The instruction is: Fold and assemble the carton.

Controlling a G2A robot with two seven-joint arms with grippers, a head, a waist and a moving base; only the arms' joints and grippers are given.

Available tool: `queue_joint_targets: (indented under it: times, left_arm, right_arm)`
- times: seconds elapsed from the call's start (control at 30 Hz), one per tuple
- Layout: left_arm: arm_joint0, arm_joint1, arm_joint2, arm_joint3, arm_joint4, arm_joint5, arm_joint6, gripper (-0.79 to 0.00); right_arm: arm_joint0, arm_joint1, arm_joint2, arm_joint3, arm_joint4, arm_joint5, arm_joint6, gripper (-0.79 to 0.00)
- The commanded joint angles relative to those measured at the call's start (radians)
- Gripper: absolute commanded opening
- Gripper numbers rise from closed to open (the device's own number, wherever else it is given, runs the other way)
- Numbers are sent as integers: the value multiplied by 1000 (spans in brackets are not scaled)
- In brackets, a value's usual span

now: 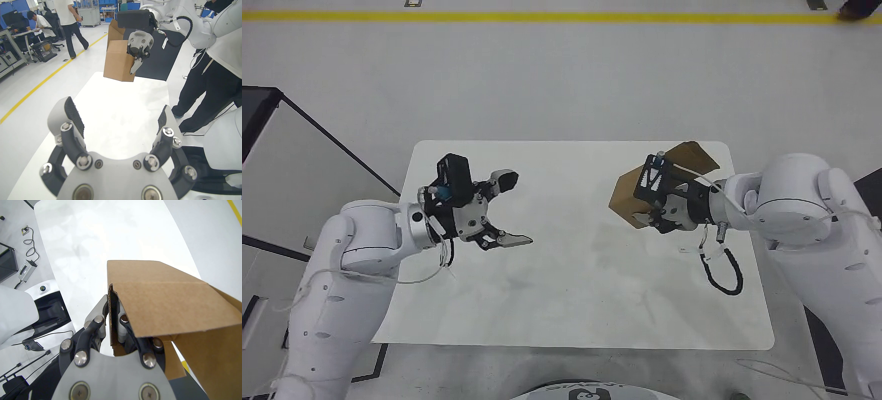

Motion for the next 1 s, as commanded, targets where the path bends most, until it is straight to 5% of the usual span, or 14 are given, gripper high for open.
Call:
queue_joint_targets:
  times: [0.0, 0.4, 0.6, 0.97]
  left_arm:
    - [9, 10, -21, -4, -20, 1, 1, 0]
    - [26, 70, -24, -45, -85, 1, 2, 0]
    - [26, 70, -24, -45, -85, 1, 2, 0]
    - [26, 70, -24, -45, -85, 1, 2, 0]
  right_arm:
    - [0, 0, 0, 0, 0, 0, 0, -785]
    - [0, 0, 0, 0, 0, 0, 0, -785]
    - [-2, 0, -19, -26, -46, -10, -10, -785]
    - [221, 14, -379, 7, -245, -21, -21, -785]
